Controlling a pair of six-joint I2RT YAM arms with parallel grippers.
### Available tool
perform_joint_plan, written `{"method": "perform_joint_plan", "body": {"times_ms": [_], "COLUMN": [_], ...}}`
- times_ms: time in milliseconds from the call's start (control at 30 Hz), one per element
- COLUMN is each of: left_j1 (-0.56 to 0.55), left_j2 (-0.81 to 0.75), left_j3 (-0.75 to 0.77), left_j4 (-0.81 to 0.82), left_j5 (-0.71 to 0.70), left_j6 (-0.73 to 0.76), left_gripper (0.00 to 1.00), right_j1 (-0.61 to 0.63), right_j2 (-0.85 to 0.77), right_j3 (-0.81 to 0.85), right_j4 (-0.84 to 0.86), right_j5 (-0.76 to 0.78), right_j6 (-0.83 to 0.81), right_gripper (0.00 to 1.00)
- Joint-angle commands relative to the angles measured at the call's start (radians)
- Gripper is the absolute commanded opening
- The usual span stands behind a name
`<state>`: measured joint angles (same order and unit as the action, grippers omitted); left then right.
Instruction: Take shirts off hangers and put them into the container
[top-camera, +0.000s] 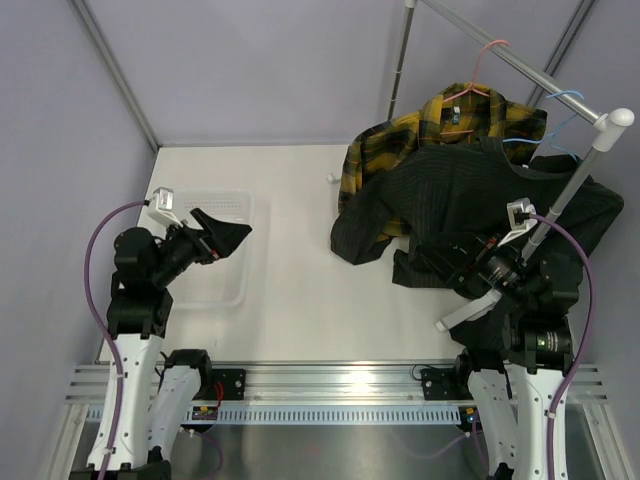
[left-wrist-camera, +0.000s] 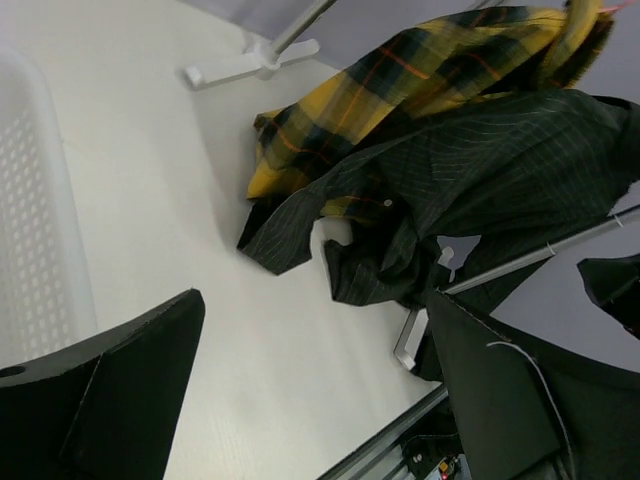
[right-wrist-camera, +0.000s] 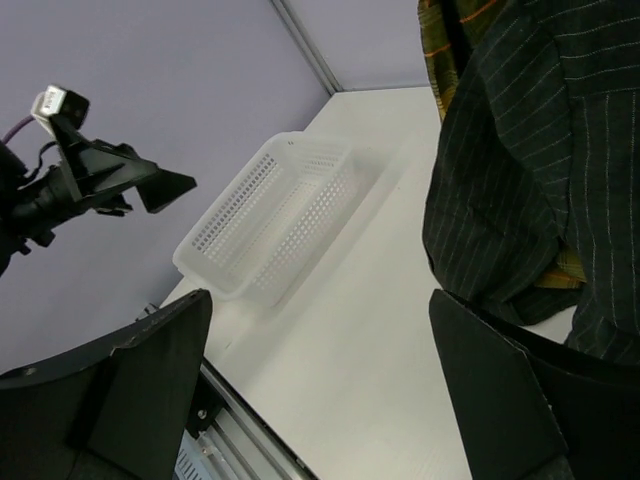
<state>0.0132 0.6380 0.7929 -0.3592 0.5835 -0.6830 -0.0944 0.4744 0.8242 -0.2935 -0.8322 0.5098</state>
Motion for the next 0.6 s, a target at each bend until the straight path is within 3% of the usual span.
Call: {"method": "perform_joint_plan", "body": {"times_ms": [0,100,133,233,367,467,567], "left_j1": [-0.021,-0.178,-0.323,-0.551,-0.579,-0.587,-0.587], "left_j2": [-0.031,0.096,0.139,0.326,0.541,0.63,0.638], "left_j3": [0.035,0.178,0.289,0.467,0.722,0.778,0.72], "left_j4": [0.176,0.131,0.053,-0.047,-0.017,0.087,0.294], "left_j5": [0.096,0.023,-0.129,-0.369,-0.32,-0.291,-0.294], "left_j6": [-0.018,0.107,0.205,0.339,0.382,0.454,0.525], "left_gripper": [0.99,0.99,0.99,0.99,0.99,0.98,0.98], "right_j1": [-0.004,-0.004,-0.004,-0.004,-0.004,0.013,0.047], "right_j2": [-0.002,0.033,0.058,0.087,0.122,0.081,0.046], "right_j3": [0.044,0.055,0.056,0.073,0.079,0.029,0.013], "right_j4": [-0.09,-0.102,-0.104,-0.16,-0.205,-0.132,-0.122], "right_j5": [0.091,0.075,0.062,0.111,0.088,0.019,0.036], "right_j6": [-0.047,-0.031,-0.033,-0.059,-0.082,-0.034,-0.02], "right_gripper": [0.99,0.99,0.99,1.0,0.99,1.0,0.99]}}
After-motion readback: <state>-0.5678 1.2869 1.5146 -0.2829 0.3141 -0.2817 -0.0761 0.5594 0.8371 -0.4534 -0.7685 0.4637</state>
